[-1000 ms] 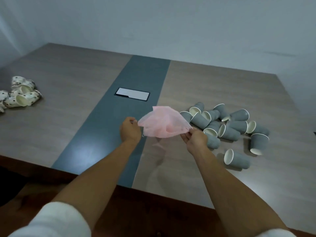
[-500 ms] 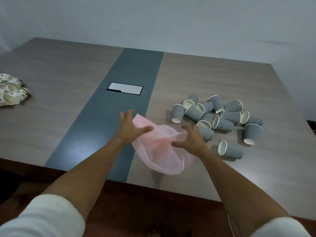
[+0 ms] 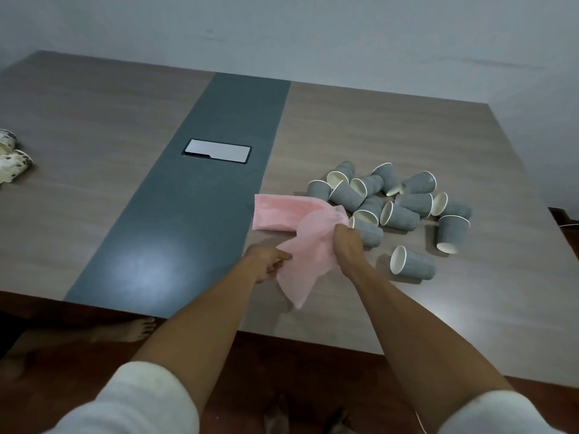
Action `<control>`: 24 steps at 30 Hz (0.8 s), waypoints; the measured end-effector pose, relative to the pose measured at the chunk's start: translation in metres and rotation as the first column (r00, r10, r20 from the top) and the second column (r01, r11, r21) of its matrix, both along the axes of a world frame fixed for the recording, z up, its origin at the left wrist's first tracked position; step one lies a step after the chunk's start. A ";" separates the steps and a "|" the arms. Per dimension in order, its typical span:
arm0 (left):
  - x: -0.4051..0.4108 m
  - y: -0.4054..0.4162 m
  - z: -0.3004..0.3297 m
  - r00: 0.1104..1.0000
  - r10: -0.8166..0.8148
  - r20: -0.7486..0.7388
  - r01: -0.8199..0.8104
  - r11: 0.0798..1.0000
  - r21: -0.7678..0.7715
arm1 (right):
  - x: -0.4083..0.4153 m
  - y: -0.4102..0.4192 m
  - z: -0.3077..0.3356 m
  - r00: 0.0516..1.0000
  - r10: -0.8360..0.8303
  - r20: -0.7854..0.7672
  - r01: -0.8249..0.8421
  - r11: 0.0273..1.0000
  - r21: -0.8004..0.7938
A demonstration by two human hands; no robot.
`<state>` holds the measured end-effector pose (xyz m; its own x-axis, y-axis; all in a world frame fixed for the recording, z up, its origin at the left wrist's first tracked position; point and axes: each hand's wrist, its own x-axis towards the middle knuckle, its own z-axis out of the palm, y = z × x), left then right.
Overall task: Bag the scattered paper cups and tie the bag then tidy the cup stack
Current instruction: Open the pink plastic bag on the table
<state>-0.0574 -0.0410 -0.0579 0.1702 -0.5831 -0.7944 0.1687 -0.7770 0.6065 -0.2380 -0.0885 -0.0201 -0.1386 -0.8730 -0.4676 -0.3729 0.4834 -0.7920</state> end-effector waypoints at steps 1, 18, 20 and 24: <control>-0.004 -0.001 -0.003 0.999 0.025 0.032 -0.025 1.000 -0.016 | 0.001 -0.002 0.001 0.996 -0.030 0.083 0.029 0.999 0.015; 0.069 0.021 0.022 0.931 0.360 -0.055 -0.364 0.915 -0.175 | -0.058 -0.020 -0.023 0.955 -0.293 0.045 0.295 0.955 -0.035; 0.074 0.021 0.028 0.965 0.261 -0.016 -0.260 0.951 -0.168 | -0.064 -0.018 -0.033 0.950 -0.109 -0.291 0.019 0.955 -0.297; 0.060 0.011 0.043 0.975 0.175 -0.137 -0.199 0.962 -0.187 | -0.041 -0.012 -0.028 0.919 0.148 -0.366 -0.254 0.932 -0.258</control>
